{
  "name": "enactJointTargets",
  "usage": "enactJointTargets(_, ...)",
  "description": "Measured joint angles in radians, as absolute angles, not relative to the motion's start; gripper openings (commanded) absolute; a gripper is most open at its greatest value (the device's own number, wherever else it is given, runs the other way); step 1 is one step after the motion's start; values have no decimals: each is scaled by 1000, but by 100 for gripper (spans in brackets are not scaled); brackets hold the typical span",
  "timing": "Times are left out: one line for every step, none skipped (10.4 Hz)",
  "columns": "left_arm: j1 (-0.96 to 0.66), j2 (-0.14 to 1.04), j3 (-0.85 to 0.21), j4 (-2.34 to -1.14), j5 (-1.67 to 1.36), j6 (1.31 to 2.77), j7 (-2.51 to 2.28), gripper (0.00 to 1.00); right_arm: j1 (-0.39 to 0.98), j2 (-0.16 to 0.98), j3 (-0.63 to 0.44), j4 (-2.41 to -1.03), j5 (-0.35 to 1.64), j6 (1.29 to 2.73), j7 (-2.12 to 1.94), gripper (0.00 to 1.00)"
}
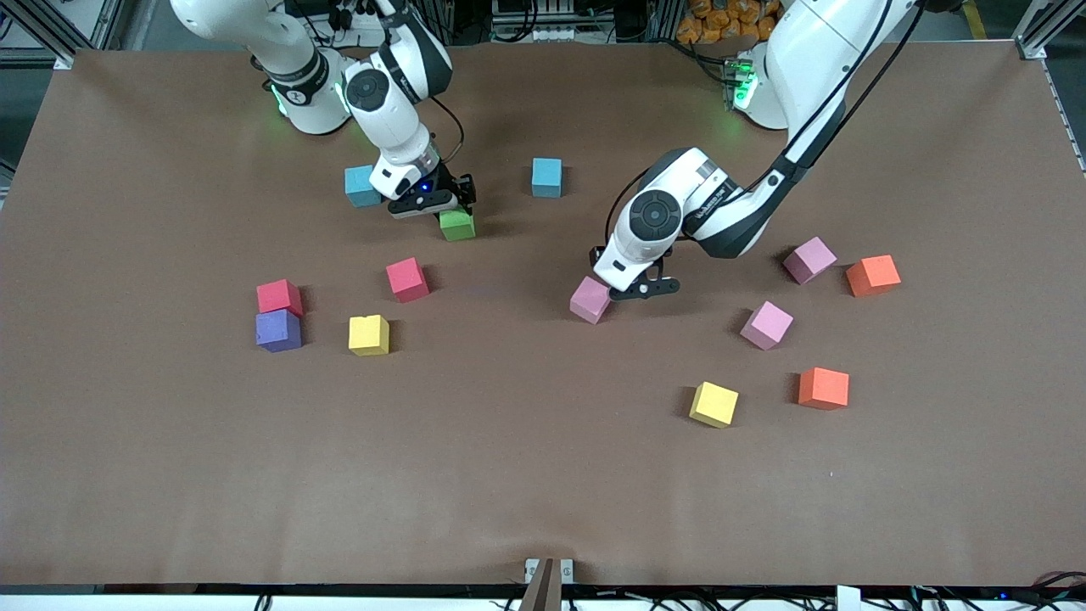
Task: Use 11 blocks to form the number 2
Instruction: 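Reach the left gripper to the blue cube and grasp it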
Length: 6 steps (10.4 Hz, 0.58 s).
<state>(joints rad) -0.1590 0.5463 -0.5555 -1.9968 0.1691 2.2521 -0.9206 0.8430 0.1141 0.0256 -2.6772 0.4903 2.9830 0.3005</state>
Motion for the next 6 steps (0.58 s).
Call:
enactJointTargets(-159,550,-555,-1997,169,2255,-921,100,843,114,26,-2669,490,2985,300,50)
enactJointTargets(-159,553,-555,-1997,169,2258,-921,96,843,109,25,-2661,491,2985,300,50)
enactJointTargets(-159,554,-555,-1997,169,2259,-921,89,843,101,26,-2656,491,2979,300,50)
enactJointTargets(-159,555,-555,-1997,169,2260,-921,81,843,83,25,-2651,492,2945,304,50)
enactJointTargets(-159,555,-555,-1997,169,2261,-921,75,843,57,25,-2648,495,2888,315,50)
enactJointTargets(-159,555,-555,-1997,170,2263,-921,72,843,27,26,-2647,497,2834,345,50)
